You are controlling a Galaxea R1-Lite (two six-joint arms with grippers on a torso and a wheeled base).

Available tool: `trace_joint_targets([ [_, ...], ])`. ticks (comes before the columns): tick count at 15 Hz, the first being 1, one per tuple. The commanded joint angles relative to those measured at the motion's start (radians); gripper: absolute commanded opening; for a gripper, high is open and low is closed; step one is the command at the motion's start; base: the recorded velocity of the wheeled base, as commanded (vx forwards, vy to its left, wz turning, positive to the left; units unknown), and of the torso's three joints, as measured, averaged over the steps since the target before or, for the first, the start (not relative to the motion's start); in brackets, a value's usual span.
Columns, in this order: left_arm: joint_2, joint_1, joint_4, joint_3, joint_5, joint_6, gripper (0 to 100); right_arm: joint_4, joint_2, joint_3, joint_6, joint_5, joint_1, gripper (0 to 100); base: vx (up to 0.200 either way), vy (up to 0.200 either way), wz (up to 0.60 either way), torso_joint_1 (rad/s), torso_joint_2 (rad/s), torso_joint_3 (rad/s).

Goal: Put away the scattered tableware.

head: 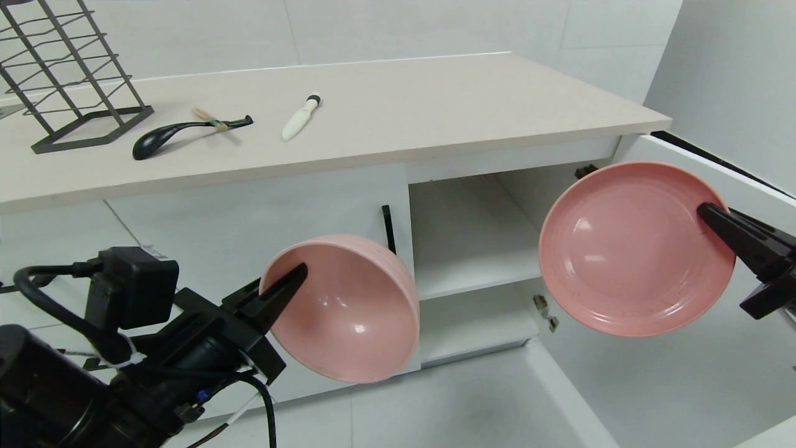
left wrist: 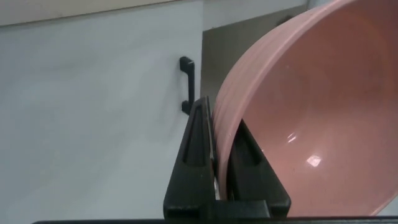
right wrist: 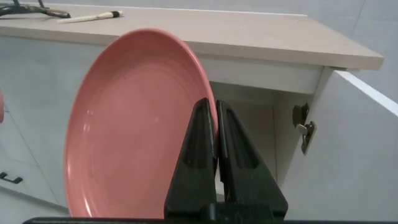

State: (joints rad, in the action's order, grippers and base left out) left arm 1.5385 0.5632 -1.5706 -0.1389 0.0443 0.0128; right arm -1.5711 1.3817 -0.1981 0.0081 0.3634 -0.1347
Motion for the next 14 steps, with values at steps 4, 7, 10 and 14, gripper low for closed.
trace_joint_targets([
  [4, -0.001, 0.000, 0.000, 0.001, 0.000, 0.003, 0, 0.000, 0.003, 0.002, 0.000, 0.000, 0.000, 0, 0.000, 0.000, 0.00, -0.105, 0.26, 0.052],
  [7, -0.009, 0.000, 0.000, 0.035, -0.001, 0.004, 0, 0.000, 0.003, 0.003, 0.001, 0.000, 0.000, 0, 0.133, 0.000, 0.00, -0.025, 0.11, 0.032],
  [10, -0.006, 0.000, 0.000, 0.033, -0.001, 0.009, 0, 0.000, 0.003, 0.003, 0.001, 0.000, 0.000, 0, 0.200, 0.000, 0.00, -0.002, 0.02, 0.053],
  [14, -0.008, 0.000, 0.000, 0.033, -0.001, 0.010, 0, 0.000, 0.013, 0.006, 0.001, 0.000, 0.000, 0, 0.050, 0.000, 0.00, -0.003, 0.00, 0.014],
])
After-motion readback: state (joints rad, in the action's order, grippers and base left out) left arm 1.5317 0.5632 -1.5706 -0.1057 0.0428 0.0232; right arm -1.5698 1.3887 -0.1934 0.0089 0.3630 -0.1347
